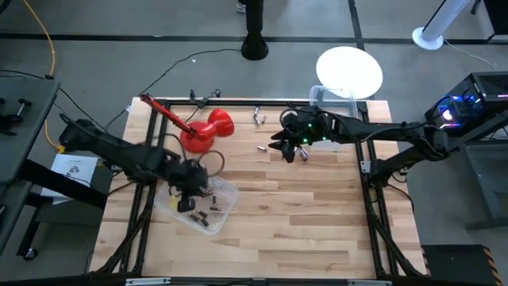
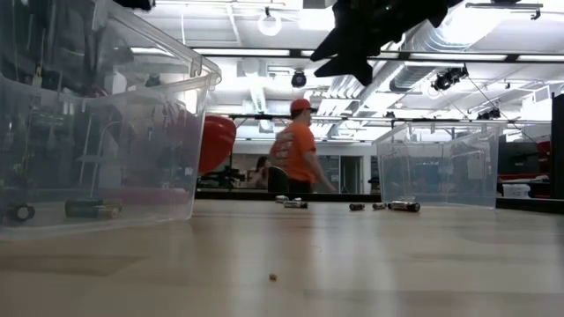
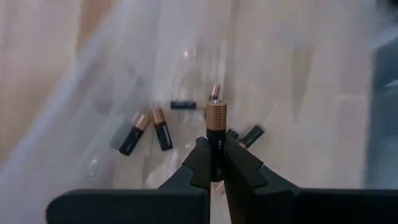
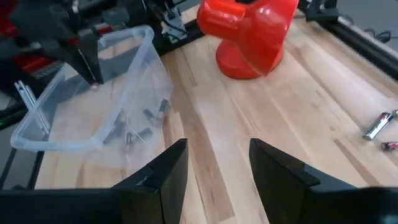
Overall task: Sort batteries
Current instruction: Put the black battery into the bottom transparent bin, then put the silver battery into the top transparent bin
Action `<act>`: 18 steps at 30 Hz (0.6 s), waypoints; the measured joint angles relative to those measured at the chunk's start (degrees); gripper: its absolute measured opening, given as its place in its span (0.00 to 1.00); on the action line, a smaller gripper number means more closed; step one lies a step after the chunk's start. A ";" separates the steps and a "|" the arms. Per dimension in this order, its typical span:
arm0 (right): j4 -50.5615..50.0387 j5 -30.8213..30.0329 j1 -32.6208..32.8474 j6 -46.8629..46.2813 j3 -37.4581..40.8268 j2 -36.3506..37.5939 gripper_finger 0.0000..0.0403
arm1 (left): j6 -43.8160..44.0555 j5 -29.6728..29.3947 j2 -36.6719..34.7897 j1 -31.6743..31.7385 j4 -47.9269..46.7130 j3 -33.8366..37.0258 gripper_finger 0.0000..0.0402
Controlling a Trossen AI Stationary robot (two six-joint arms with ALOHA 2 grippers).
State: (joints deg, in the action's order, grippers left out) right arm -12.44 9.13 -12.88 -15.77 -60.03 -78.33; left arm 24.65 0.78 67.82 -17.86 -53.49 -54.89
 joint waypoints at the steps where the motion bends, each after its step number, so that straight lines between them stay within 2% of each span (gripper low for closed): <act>1: -0.02 0.09 0.02 0.03 0.00 -0.54 0.41 | -0.87 0.05 0.88 -0.49 0.44 0.74 0.04; 5: 0.21 0.32 0.02 0.40 0.00 -3.16 0.41 | -3.79 -0.10 4.06 -1.30 0.76 1.60 0.12; 11: 0.11 -0.26 -0.27 0.41 -0.20 -11.14 0.41 | -7.22 -1.49 6.44 -0.62 0.57 1.59 0.30; 15: -1.73 -3.29 -0.63 4.81 -3.72 -18.31 0.41 | -6.27 -1.47 6.35 -0.03 -0.22 1.57 0.43; 18: -3.64 -8.27 -0.66 11.45 -8.32 -24.45 0.41 | -5.62 -1.47 6.23 -0.03 -0.94 1.57 0.50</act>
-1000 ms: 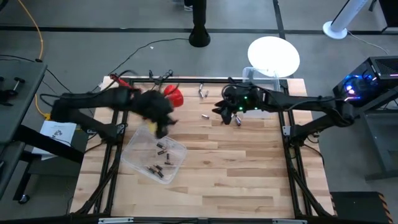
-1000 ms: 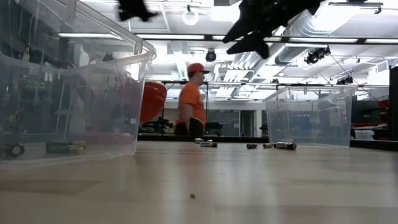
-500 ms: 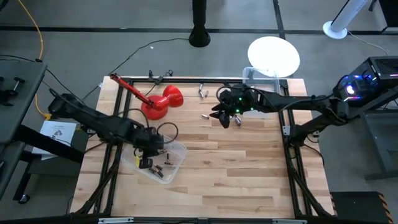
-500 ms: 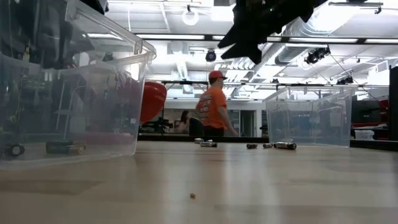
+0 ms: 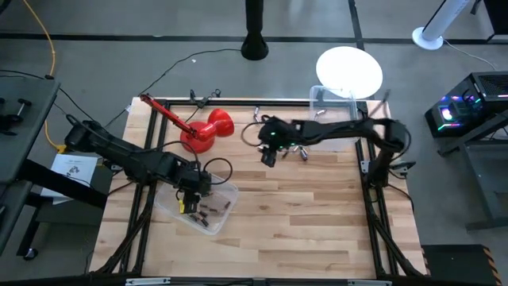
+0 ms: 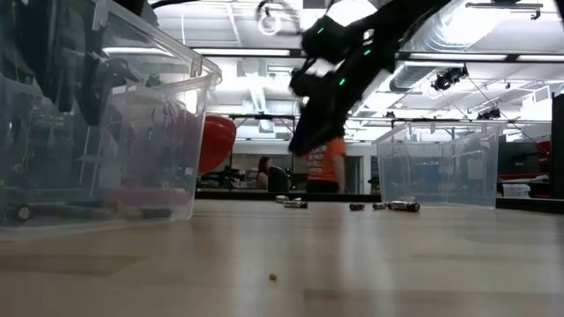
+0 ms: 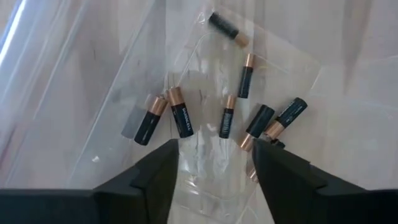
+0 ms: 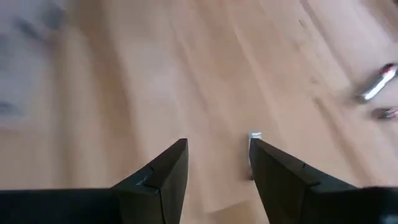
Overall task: Sort batteries
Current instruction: Put the silver battery into the top transparent bin
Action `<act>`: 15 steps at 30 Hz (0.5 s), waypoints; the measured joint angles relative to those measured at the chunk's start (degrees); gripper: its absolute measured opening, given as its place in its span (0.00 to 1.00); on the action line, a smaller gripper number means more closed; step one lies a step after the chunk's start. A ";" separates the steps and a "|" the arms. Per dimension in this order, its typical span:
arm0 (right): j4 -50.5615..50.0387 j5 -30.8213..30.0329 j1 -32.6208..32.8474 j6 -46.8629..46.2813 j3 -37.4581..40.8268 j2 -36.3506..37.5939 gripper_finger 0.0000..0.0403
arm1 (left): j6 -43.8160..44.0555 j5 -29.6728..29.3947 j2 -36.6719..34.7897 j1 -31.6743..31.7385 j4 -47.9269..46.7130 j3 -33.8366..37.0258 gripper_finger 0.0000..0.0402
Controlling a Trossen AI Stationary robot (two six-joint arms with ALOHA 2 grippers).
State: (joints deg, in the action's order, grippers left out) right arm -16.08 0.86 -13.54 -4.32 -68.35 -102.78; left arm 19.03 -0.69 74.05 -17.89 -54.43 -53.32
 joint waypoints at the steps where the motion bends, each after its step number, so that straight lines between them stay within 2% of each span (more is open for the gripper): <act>1: -1.41 -1.88 0.00 2.35 -1.66 -2.11 0.41 | 0.56 0.00 -0.04 0.00 -0.08 0.00 0.52; 5: -6.89 -5.28 -0.38 7.63 -8.60 -9.87 0.41 | 4.30 0.02 -0.04 -0.13 -1.68 -0.34 0.56; 9: -12.43 -3.12 -1.55 8.86 -13.54 -15.40 0.41 | 6.48 0.04 -0.04 -0.13 -2.37 -1.19 0.56; 15: -15.85 -1.39 -3.31 7.18 -14.81 -19.29 0.38 | 6.92 0.02 -0.04 -0.13 -2.13 -2.32 0.56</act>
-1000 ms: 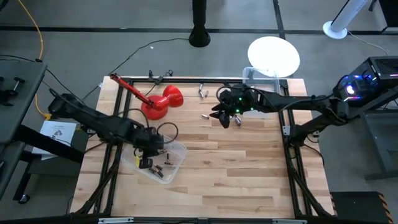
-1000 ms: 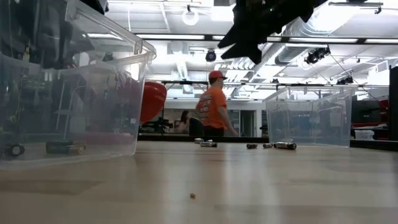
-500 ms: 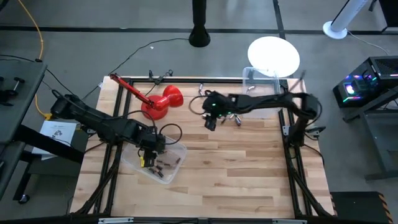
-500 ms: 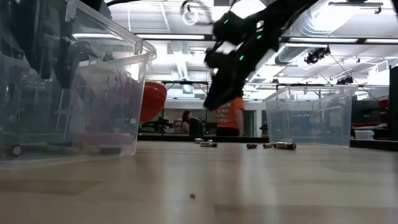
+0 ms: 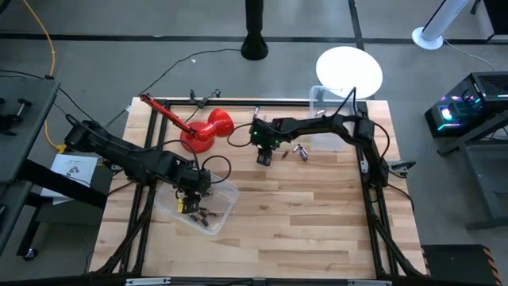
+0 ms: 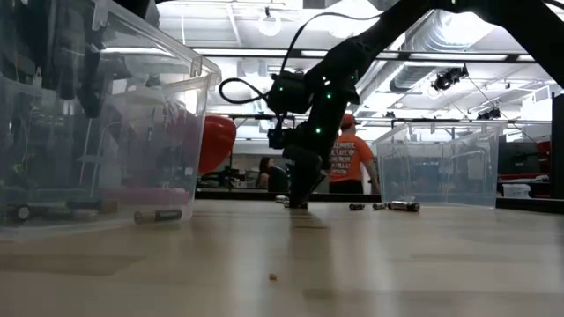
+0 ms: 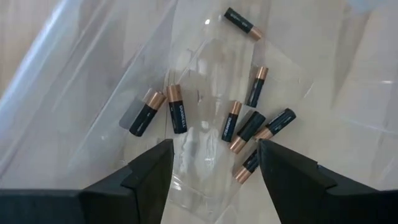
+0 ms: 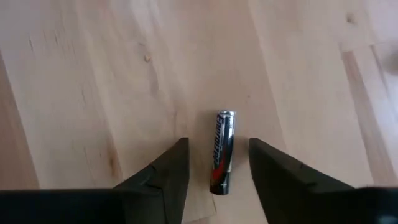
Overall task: Sort batteries
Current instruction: Put the silver battery into the top transparent bin
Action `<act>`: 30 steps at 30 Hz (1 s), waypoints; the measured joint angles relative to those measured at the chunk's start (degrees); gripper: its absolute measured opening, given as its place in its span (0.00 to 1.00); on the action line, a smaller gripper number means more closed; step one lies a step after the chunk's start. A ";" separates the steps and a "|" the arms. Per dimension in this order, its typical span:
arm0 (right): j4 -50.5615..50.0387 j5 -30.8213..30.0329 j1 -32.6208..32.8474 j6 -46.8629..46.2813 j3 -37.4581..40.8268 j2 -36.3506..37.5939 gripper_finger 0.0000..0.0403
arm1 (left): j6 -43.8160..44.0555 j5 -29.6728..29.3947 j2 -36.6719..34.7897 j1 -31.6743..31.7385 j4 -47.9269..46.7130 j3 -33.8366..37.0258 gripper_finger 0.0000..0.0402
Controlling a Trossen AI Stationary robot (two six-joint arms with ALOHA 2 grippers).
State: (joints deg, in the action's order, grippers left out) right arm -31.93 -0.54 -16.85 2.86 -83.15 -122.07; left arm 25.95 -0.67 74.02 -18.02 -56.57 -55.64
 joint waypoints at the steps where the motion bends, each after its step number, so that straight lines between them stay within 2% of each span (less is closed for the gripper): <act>1: -0.38 0.54 -0.06 -0.03 -0.04 -0.20 0.35 | -0.41 -0.06 -0.04 0.00 -0.01 -0.21 0.56; 5: -0.86 1.70 -0.04 0.13 0.22 1.27 0.07 | -4.30 -2.04 0.00 0.78 -1.14 -1.80 0.56; 6: -1.89 2.39 -0.04 -0.04 0.20 2.32 0.05 | -5.52 -2.88 0.00 1.20 -1.94 -2.48 0.56; 9: -4.86 2.06 -0.08 -1.47 -0.90 7.02 0.04 | -8.43 -6.84 -0.02 2.70 -4.90 -4.70 0.56; 12: -6.91 -0.62 -0.78 -1.41 -2.36 15.13 0.02 | -10.68 -10.52 -0.32 4.54 -6.81 -7.04 0.56; 15: -10.76 -6.16 -2.36 -2.58 -2.35 22.69 0.02 | -12.76 -12.95 -1.49 6.73 -6.20 -8.67 0.56; 20: -23.02 -14.67 -6.85 -8.13 -2.34 33.91 0.01 | -14.01 -16.69 -4.07 10.95 -2.64 -9.81 0.56; 27: -40.50 -24.81 -10.96 -17.10 -2.27 40.94 0.01 | -18.78 -16.88 -6.36 16.56 3.99 -9.83 0.56; 30: -45.73 -25.90 -12.54 -20.07 -2.23 41.08 0.01 | -20.85 -16.74 -6.49 18.16 4.95 -9.83 0.56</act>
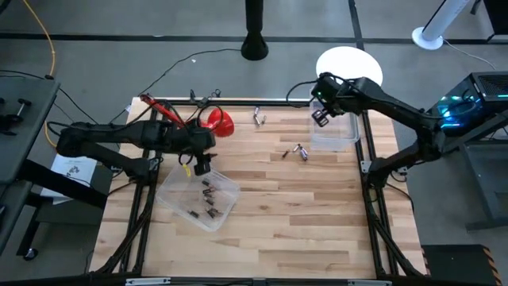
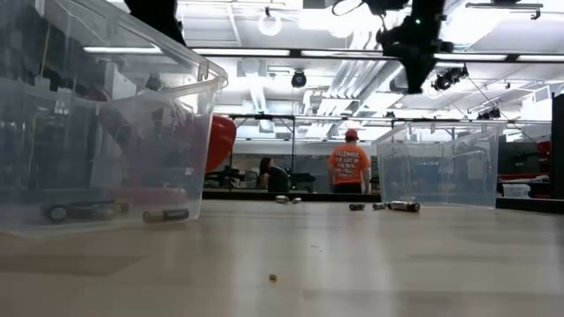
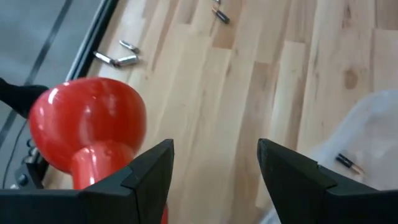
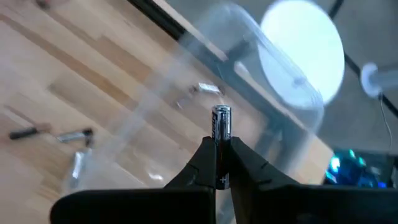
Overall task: Sort batteries
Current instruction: Put the silver battery into the top transparent bin, then put the black battery into the bottom transparent bin
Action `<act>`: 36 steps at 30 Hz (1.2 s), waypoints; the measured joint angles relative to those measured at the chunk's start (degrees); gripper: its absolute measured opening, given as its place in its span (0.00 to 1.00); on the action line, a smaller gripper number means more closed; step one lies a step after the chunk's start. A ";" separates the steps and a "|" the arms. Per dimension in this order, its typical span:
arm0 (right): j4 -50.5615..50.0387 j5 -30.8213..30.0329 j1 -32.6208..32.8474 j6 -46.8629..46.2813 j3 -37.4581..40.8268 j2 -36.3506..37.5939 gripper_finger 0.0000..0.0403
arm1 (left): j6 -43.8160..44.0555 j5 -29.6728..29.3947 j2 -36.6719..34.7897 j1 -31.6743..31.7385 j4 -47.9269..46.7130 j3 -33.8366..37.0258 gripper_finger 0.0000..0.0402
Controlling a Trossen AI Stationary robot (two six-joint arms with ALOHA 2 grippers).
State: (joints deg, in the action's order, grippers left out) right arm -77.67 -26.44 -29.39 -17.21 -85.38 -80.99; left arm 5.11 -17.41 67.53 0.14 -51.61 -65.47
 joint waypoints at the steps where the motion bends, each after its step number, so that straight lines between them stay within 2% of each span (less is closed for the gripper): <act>1: -1.15 0.17 -0.43 -0.63 0.00 0.00 0.02 | -0.71 0.04 0.02 0.54 0.61 0.00 0.56; 4: -0.27 1.06 -1.16 -0.71 1.50 0.04 0.06 | -2.53 0.15 0.02 2.18 2.22 0.00 0.56; 9: 2.04 3.55 -2.29 -1.23 9.43 0.70 0.18 | -3.28 0.64 0.00 4.56 2.95 0.00 0.56; 16: 8.19 10.67 -2.84 -2.91 20.88 5.14 0.35 | -4.85 2.06 -1.29 6.46 4.52 0.00 0.56; 20: 9.46 12.98 -2.28 -3.24 20.73 9.01 0.42 | -6.92 2.07 -2.55 7.93 7.16 0.00 0.56; 23: 14.33 14.26 -0.51 0.02 18.27 11.99 0.43 | -7.81 2.02 -3.59 9.50 9.03 0.00 0.56; 27: 25.56 22.49 2.77 8.66 15.39 13.79 0.42 | -7.76 1.86 -4.48 11.51 10.47 0.00 0.56; 31: 30.05 28.58 7.02 18.22 14.38 9.60 0.42 | -7.16 1.83 -4.59 12.42 12.10 0.00 0.56; 36: 29.12 30.64 11.19 28.33 14.43 -1.27 0.42 | -6.26 1.86 -4.59 12.29 12.30 0.00 0.56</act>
State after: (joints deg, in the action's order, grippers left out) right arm -48.55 4.20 -18.19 11.12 -70.96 -82.26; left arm -1.16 -15.55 62.94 12.43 -39.31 -65.47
